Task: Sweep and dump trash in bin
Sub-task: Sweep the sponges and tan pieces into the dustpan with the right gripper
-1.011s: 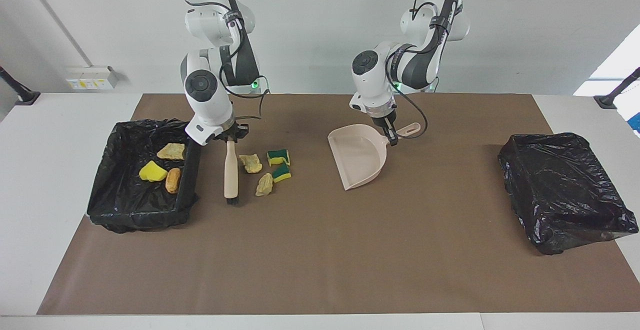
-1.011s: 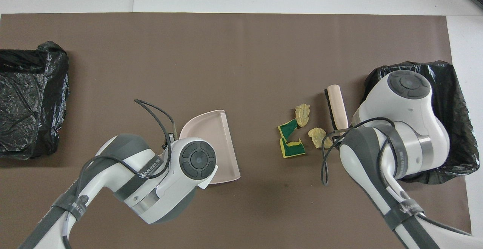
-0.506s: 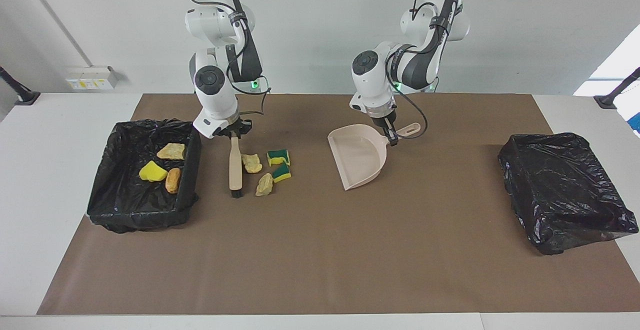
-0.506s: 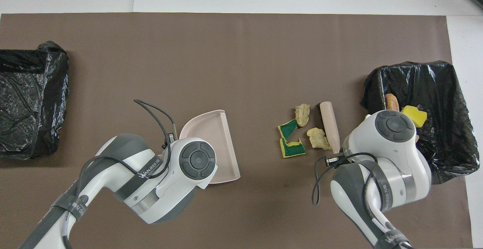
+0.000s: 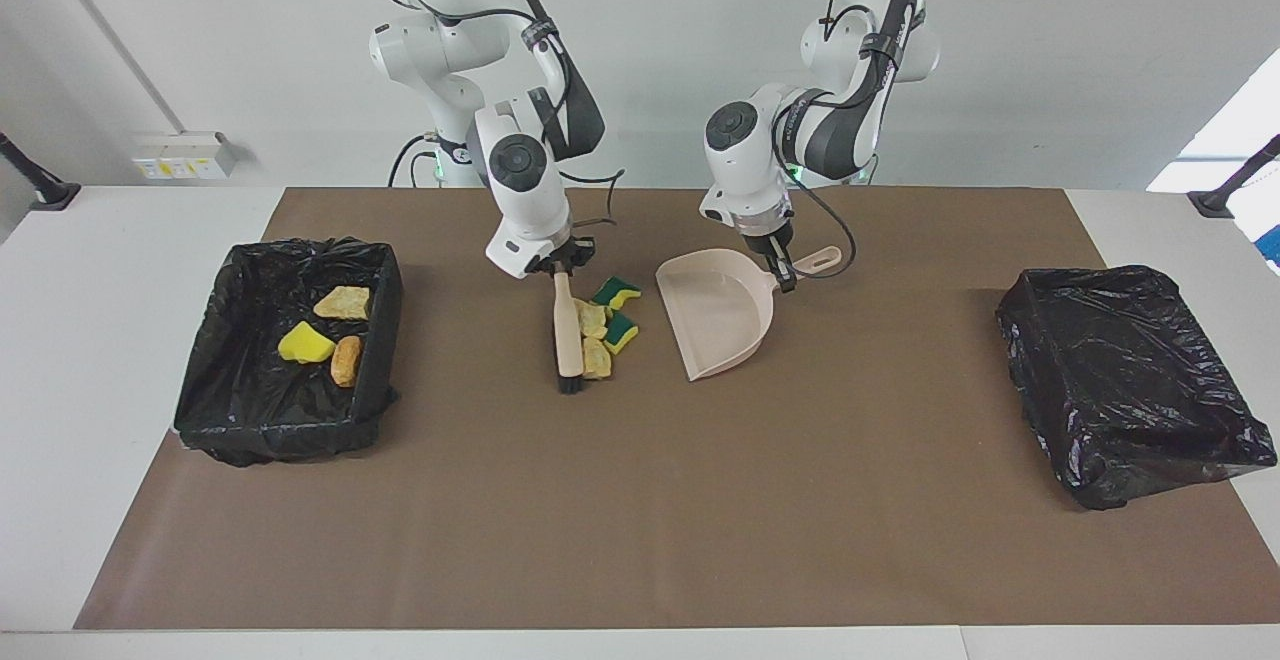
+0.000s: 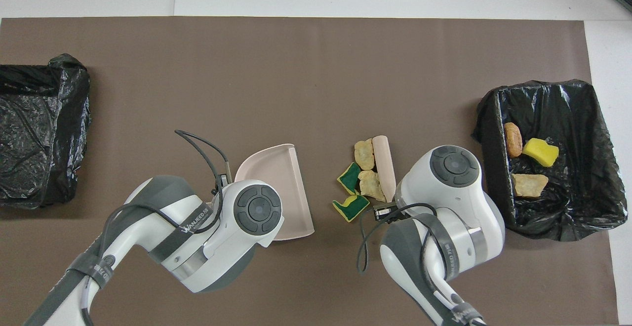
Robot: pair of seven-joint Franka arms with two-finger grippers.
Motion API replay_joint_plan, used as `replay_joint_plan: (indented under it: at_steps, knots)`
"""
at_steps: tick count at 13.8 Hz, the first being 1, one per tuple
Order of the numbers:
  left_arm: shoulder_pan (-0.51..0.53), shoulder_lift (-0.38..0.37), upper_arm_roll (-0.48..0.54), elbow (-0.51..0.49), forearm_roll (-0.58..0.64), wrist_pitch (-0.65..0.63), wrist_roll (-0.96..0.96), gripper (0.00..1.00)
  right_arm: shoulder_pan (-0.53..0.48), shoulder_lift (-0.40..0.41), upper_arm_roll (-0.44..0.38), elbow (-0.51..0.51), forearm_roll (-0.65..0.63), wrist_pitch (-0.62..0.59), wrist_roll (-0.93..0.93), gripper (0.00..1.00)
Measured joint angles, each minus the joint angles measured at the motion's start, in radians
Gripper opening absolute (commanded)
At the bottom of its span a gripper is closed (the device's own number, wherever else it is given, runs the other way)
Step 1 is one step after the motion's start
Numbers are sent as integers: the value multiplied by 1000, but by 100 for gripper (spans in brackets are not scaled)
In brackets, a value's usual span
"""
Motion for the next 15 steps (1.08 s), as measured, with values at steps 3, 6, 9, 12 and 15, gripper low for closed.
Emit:
replay_joint_plan:
  at_steps: [3,6,9,12,15]
  knots:
    - [3,0,0,0,0,3,8,0,71,21,2,29,170,16,6,0]
    - [5,0,0,-2,0,7,12,0,88,24,2,36,339,22,-37,0]
    - [6,0,0,-3,0,9,12,0,75,8,-6,69,376,-34,-48,0]
    - [7,0,0,-4,0,11,22,0,16,-57,-15,86,298,-157,-50,0]
    - [12,0,4,-4,0,18,62,0,-15,-103,-18,57,172,-216,-50,0]
